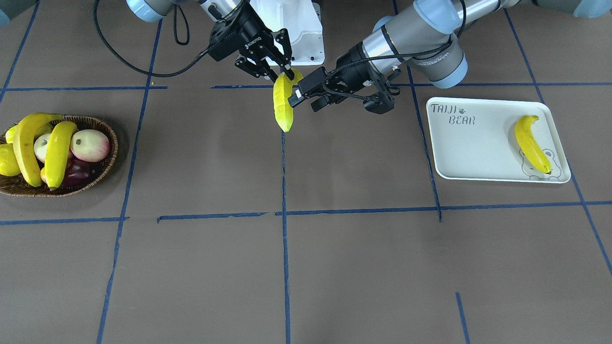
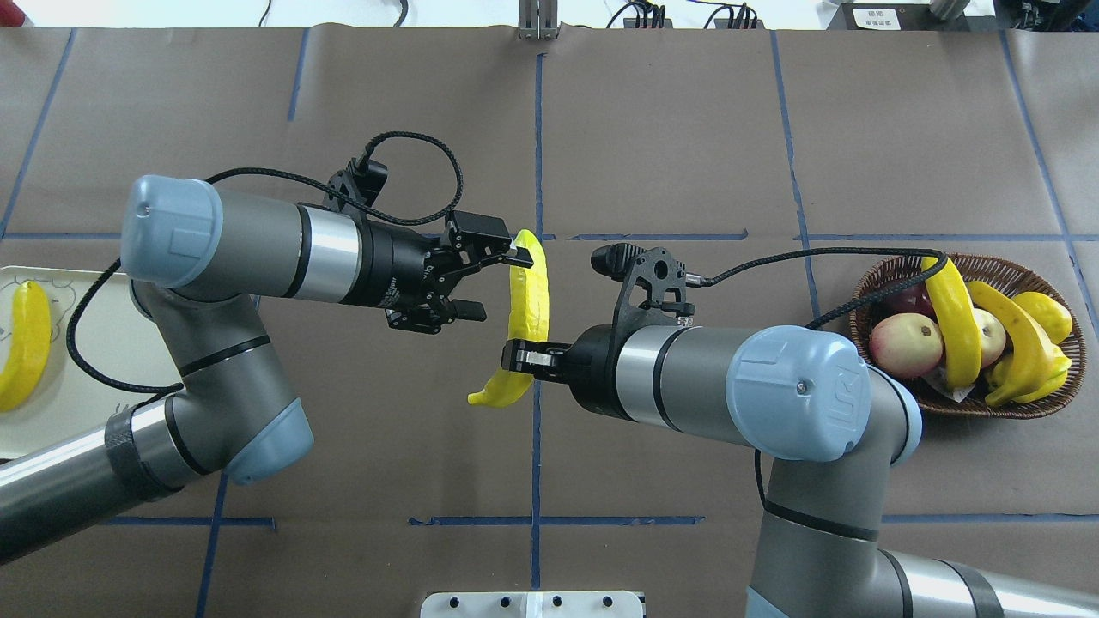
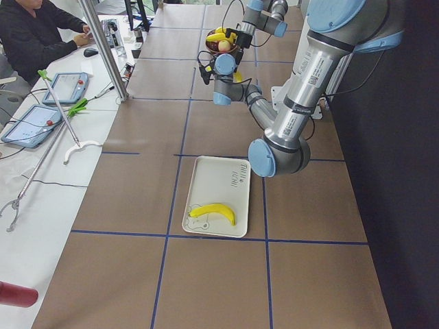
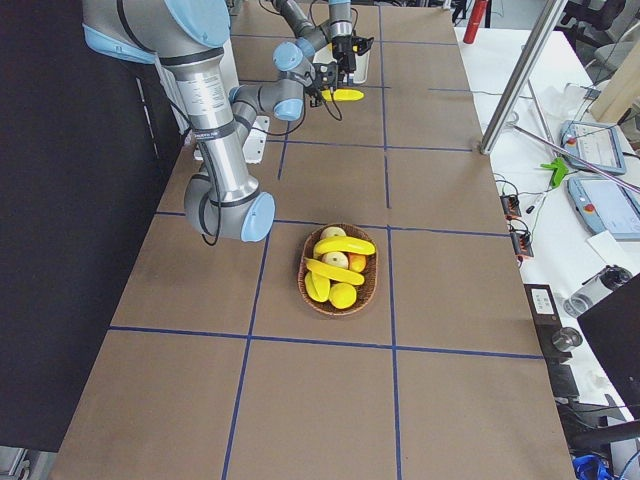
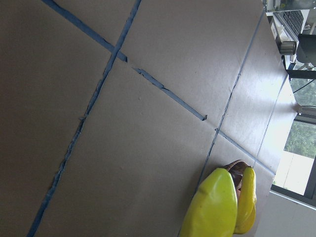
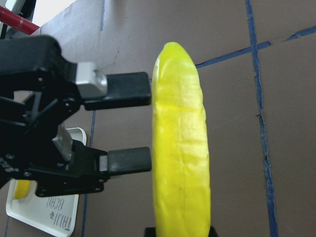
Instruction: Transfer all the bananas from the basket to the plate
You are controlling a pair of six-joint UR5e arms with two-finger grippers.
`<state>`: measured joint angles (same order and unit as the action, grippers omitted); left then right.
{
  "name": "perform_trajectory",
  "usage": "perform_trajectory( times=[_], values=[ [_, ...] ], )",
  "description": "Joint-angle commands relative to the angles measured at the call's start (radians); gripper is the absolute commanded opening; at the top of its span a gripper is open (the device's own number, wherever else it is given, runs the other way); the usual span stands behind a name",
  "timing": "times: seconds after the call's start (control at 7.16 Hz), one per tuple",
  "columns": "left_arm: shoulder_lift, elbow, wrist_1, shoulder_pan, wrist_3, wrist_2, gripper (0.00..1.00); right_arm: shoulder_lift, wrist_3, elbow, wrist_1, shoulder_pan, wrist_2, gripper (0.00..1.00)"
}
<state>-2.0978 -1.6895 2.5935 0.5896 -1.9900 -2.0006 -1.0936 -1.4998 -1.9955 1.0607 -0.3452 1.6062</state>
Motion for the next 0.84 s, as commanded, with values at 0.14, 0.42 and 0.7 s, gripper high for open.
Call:
perform_trajectory(
  times=[0.14,0.42,0.7],
  values=[
    [-0.033,0.031,0.001,-0.063,0.013,0.095,0.65,0.001,0.000,0.000,0.001,-0.001,0.004,0.01],
    [-0.031,0.028,0.002,-0.056,0.095,0.094,0.00,-0.006,0.003,0.000,0.002,0.000,0.026,0.03],
    [-0.033,0.024,0.001,-0.028,0.089,0.089,0.00,-0.008,-0.003,-0.003,0.010,-0.003,0.047,0.99]
  ],
)
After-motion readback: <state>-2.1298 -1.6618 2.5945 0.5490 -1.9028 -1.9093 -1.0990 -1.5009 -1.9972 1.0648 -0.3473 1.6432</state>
